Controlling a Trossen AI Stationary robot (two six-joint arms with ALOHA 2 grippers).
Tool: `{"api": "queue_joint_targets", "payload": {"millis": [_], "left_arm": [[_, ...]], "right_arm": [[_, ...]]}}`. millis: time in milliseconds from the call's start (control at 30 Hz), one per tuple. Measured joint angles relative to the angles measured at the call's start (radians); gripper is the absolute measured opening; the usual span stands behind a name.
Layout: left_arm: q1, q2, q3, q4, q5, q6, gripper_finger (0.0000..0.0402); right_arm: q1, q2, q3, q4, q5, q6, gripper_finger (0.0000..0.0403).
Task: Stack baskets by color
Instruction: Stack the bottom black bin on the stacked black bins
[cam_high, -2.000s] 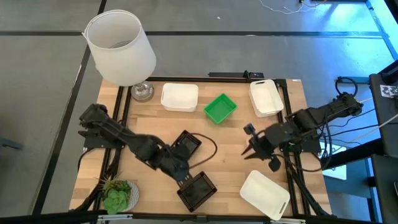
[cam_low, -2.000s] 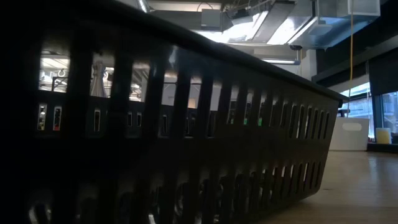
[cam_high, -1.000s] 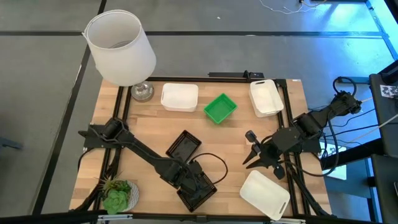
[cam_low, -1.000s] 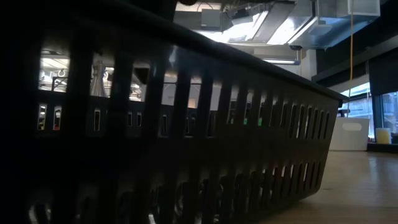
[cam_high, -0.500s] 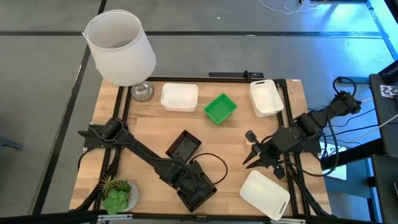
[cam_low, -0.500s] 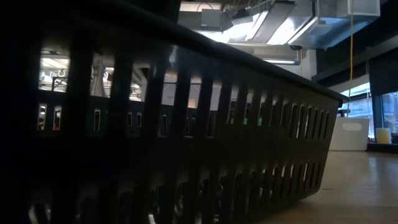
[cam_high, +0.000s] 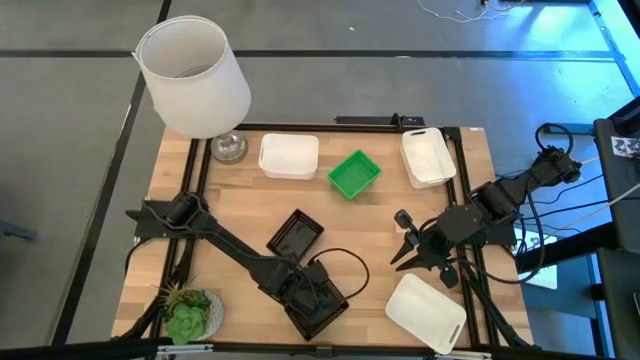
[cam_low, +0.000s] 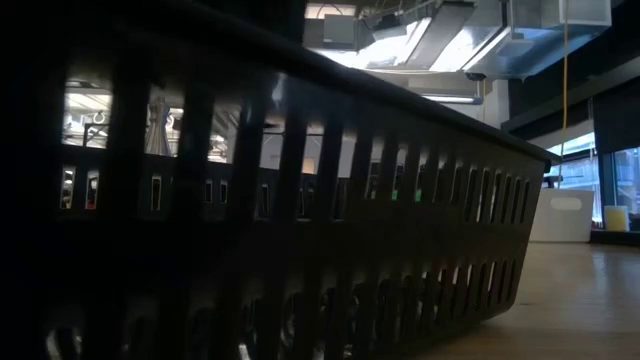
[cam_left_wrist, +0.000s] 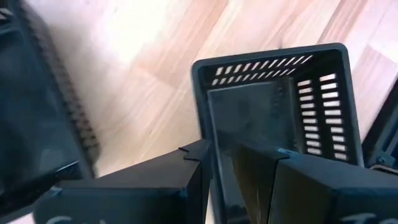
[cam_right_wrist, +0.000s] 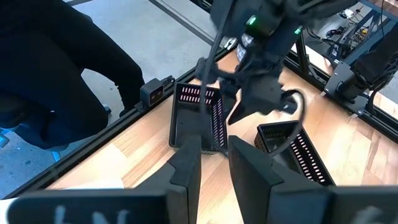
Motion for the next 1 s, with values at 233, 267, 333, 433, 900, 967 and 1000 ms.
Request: {"api": "queue_joint_targets", "payload": {"millis": [233, 267, 333, 433, 900, 967, 1000], "left_arm": [[-0.001, 0.044, -0.001, 0.006, 0.024, 0.022, 0.0056], [0.000, 0.051, 0.000, 0.025, 0.029, 0.024, 0.0056], [0.000, 0.063, -0.001, 0.032, 0.027, 0.028, 0.0056], [0.000, 0.069, 0.000, 0.036, 0.032, 0.027, 0.0056], [-0.015, 0.037, -0.001, -0.048, 0.004, -0.110, 0.0044], [-0.017, 0.030, 0.001, -0.054, 0.011, -0.131, 0.0043], [-0.021, 0.027, 0.001, -0.066, 0.014, -0.137, 0.0043]], "right_arm": [[0.000, 0.000, 0.000, 0.000, 0.000, 0.000, 0.0081], [0.000, 0.000, 0.000, -0.001, 0.000, 0.000, 0.0081], [0.000, 0.000, 0.000, -0.001, 0.000, 0.000, 0.0081], [0.000, 0.000, 0.000, -0.001, 0.000, 0.000, 0.0081], [0.000, 0.000, 0.000, 0.000, 0.000, 0.000, 0.0081], [0.000, 0.000, 0.000, 0.000, 0.000, 0.000, 0.0081], [0.000, 0.000, 0.000, 0.000, 0.000, 0.000, 0.0081]]}}
